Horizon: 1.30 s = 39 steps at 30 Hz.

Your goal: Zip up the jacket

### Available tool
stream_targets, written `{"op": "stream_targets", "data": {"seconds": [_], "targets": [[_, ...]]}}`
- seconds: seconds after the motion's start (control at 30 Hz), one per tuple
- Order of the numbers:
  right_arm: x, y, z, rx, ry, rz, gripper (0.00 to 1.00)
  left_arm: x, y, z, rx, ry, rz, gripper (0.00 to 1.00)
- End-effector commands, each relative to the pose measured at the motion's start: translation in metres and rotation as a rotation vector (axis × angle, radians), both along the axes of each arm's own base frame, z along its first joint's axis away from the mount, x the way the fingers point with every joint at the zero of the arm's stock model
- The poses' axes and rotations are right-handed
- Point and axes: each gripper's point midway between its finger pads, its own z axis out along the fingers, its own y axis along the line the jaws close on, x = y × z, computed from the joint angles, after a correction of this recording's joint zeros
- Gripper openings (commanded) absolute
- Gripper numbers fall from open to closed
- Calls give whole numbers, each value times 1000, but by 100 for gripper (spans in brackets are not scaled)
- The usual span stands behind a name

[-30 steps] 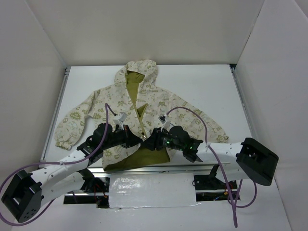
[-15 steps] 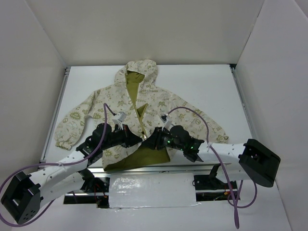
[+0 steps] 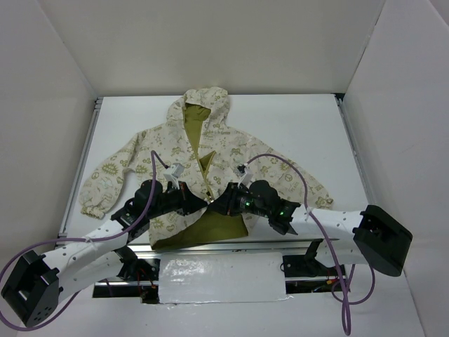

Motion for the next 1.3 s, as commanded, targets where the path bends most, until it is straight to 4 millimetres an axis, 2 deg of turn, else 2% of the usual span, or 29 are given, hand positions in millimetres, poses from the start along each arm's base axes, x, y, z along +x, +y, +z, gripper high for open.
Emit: {"op": "stream_targets", "data": {"seconds": [0.0, 0.33, 0.47, 0.6, 0.7, 0.87, 1.1, 1.27], "targets": [[8, 3, 25, 52, -17, -22, 29, 3, -5, 17, -37, -72, -23, 0], [14, 2, 22, 41, -7, -46, 26, 0, -5, 16, -41, -67, -34, 0], [15, 1, 22, 40, -9, -49, 19, 0, -6, 16, -44, -72, -42, 0], [16, 1, 21, 38, -7, -49, 4, -1, -7, 16, -47, -72, -48, 0], [16, 1, 22, 42, -9, -49, 0, -1, -7, 15, -46, -71, -51, 0], [14, 1, 30, 59, -10, -43, 0, -1, -7, 14, -44, -73, -54, 0], [13, 3, 35, 66, 73, -52, 0, -3, -10, 15, -47, -92, -80, 0], [20, -2, 50, 121, 134, -79, 0, -5, -10, 12, -36, -95, -94, 0]]}}
